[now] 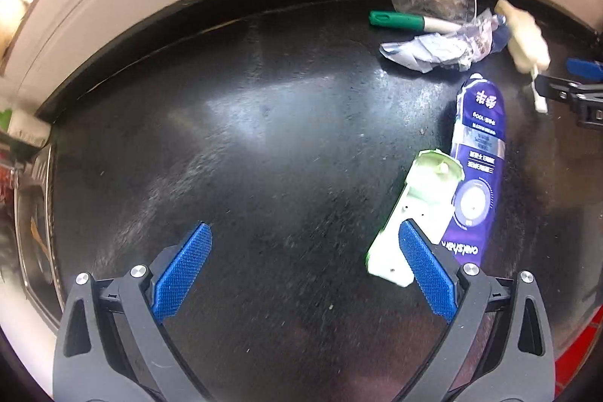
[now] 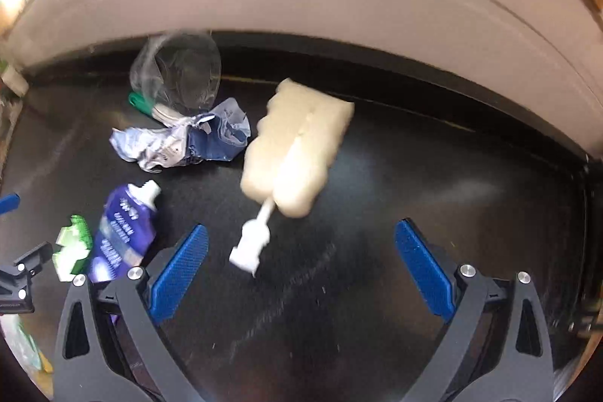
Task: Collect trash
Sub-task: 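Raise both tools back toward the countertop trash, then grasp the green plastic packaging with the left tool while the right tool grasps the white foam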
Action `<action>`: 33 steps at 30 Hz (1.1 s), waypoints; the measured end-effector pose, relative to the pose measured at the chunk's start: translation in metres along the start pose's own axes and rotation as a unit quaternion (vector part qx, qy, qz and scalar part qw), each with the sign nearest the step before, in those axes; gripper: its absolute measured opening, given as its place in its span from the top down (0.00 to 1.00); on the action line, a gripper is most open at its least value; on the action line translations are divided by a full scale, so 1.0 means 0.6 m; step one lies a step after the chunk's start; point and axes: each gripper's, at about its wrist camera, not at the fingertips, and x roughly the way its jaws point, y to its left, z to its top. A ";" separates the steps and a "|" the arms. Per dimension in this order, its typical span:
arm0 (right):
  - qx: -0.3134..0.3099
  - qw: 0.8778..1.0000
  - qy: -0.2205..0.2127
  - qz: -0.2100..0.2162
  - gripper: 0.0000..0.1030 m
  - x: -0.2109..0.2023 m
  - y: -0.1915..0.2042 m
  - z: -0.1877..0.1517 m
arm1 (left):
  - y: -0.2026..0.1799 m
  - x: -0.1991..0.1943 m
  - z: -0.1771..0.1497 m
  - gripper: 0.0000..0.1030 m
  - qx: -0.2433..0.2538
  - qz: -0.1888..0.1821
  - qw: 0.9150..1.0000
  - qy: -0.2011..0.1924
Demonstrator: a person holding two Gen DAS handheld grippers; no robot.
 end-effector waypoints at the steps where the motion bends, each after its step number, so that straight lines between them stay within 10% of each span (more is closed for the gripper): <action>1: -0.004 1.000 0.003 -0.006 0.07 0.011 0.006 0.003 | -0.006 0.006 0.003 0.06 0.006 0.000 1.000 0.004; 11: 0.041 0.999 -0.009 0.000 0.05 0.048 -0.006 0.007 | -0.058 0.026 0.037 0.06 0.034 0.022 0.999 0.002; 23: 0.065 0.998 -0.023 -0.007 0.05 0.040 0.009 -0.028 | 0.001 0.058 0.064 0.05 -0.025 -0.049 0.998 0.042; 33: 0.044 0.999 -0.011 0.001 0.11 0.032 0.021 -0.003 | -0.004 0.046 0.022 0.12 -0.016 -0.086 0.996 -0.011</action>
